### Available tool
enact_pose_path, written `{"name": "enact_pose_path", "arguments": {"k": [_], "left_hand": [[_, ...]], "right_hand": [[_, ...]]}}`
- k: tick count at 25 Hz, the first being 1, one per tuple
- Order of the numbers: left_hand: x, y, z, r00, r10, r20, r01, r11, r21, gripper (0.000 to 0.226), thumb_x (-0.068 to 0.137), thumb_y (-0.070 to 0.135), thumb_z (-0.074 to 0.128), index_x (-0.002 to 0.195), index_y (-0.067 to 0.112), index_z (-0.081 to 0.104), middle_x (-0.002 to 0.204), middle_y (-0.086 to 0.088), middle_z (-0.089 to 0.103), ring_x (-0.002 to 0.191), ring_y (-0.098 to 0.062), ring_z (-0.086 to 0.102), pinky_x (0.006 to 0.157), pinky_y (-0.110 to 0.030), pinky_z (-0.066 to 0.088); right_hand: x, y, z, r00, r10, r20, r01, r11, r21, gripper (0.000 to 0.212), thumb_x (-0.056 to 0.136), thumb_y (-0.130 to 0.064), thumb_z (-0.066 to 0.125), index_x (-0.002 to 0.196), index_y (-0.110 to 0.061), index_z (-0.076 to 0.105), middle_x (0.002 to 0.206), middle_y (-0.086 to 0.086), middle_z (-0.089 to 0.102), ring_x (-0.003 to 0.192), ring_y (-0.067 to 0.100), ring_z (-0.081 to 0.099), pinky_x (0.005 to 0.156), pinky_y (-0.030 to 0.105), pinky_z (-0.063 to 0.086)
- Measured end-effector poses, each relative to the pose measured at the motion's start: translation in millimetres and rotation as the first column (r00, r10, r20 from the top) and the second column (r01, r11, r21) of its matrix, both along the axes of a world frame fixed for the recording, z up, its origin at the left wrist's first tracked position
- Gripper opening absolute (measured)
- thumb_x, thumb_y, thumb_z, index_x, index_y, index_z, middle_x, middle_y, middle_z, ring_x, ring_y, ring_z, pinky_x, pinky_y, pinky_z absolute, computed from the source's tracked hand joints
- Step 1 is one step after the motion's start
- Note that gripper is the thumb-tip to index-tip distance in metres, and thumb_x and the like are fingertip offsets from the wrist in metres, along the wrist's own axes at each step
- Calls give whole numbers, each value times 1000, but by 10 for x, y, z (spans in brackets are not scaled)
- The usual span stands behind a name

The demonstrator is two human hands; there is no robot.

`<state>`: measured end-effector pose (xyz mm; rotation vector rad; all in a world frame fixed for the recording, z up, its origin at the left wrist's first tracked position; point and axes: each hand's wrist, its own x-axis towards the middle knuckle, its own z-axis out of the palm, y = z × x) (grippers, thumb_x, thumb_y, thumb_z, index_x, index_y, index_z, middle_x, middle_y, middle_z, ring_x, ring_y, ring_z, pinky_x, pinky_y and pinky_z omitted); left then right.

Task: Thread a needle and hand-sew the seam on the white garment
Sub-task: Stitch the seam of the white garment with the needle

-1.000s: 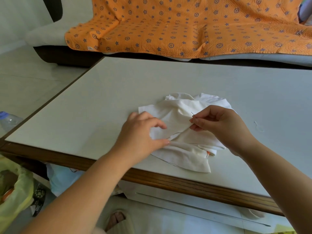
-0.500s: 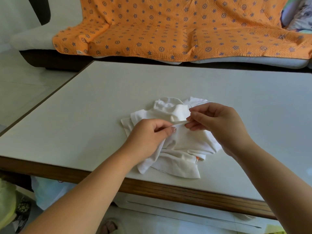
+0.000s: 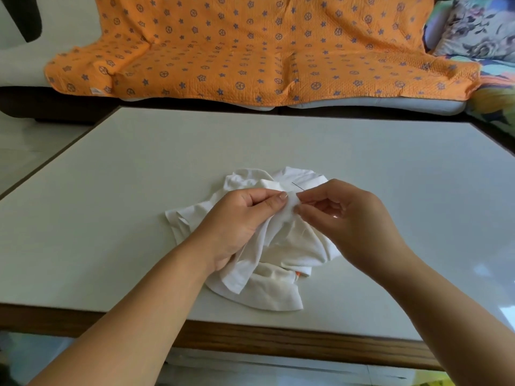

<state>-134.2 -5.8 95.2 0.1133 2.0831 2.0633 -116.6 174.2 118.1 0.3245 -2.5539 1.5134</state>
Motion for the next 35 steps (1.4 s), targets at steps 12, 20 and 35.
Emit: {"name": "enact_pose_path", "arguments": {"k": [12, 20, 35], "left_hand": [[-101, -145, 151, 980, -172, -103, 114, 901, -420, 27, 78, 13, 80, 99, 22, 66, 95, 4, 72, 88, -10, 67, 83, -22, 55], [45, -91, 299, 956, -91, -280, -98, 799, -594, 35, 71, 53, 76, 69, 23, 59, 56, 13, 52, 51, -1, 45, 53, -16, 43], [164, -152, 176, 973, 50, -224, -205, 634, -746, 14, 80, 35, 73, 72, 30, 63, 76, 12, 63, 63, -5, 58, 63, -26, 50]], "right_hand": [[-186, 266, 61, 989, -147, -13, 147, 989, 4, 10, 86, -17, 70, 78, -20, 74, 68, -7, 71, 66, 3, 67, 66, 12, 51], [-248, 285, 48, 977, -210, 26, 211, 975, -74, 13, 88, -18, 68, 76, -19, 73, 64, -9, 71, 59, 0, 65, 57, 7, 46], [-245, 290, 59, 974, -224, 39, 228, 964, -136, 11, 87, -18, 70, 77, -21, 73, 65, -7, 71, 60, 1, 65, 60, 15, 53]]}}
